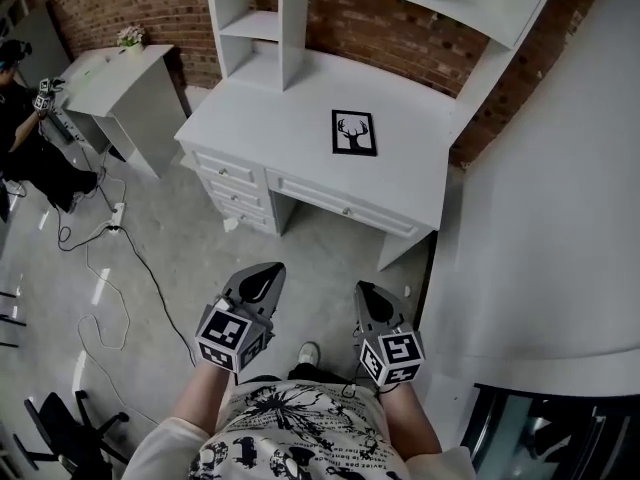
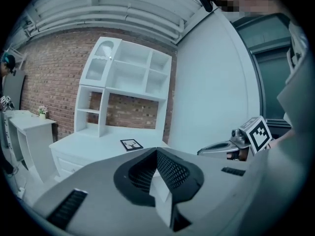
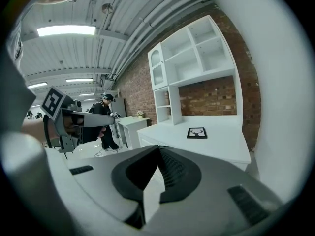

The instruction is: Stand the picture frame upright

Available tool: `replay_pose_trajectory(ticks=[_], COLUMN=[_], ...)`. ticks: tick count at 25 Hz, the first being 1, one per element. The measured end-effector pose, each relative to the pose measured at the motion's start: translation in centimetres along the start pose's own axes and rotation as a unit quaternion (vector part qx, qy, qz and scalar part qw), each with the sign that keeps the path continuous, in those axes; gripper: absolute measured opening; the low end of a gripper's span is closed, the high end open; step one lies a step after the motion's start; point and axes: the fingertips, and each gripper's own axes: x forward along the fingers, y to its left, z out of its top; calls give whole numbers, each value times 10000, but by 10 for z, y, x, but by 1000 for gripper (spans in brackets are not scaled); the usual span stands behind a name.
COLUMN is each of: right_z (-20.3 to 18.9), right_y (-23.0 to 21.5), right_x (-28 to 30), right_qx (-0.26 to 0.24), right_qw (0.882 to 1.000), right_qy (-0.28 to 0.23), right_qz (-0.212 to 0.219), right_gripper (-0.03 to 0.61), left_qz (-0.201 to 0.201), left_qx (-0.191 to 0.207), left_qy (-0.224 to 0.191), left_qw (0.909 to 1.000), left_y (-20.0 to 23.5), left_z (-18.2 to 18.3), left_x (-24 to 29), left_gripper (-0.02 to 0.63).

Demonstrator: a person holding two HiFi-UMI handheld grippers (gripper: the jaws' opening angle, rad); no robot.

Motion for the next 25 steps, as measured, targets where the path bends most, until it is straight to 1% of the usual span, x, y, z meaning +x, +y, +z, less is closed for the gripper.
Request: replay_pose_trajectory(ticks=[4,8,13,17,22,25], right_z=[7,11,26,39,61,74], right_y=[-34,-60,-99,-122,-138,-143], right_x=[27,44,71,99,150,190], right_qx=[21,-16,29,82,193,228], right_qw=[10000,9998,9992,9976,9949,9938], right_qy=[84,149,91,59,95,172], right_qz=[-19,-88,-398,-690,-981,-1074], right_gripper=[3,3,3,3,3,3], left_qz=[18,37,98,36,-236,-515], left_qx=[-2,-115,-109,-82,-55,103], left_qy=[89,80,39,-58,3,51], left_qw=[10000,9999,9999,9999,9997,9986], left_y=[10,19,50,88,135,160], left_z=[6,8,10,22,43,55], left_x=[44,75,106,131,176,206], left_gripper=[8,8,8,8,8,8])
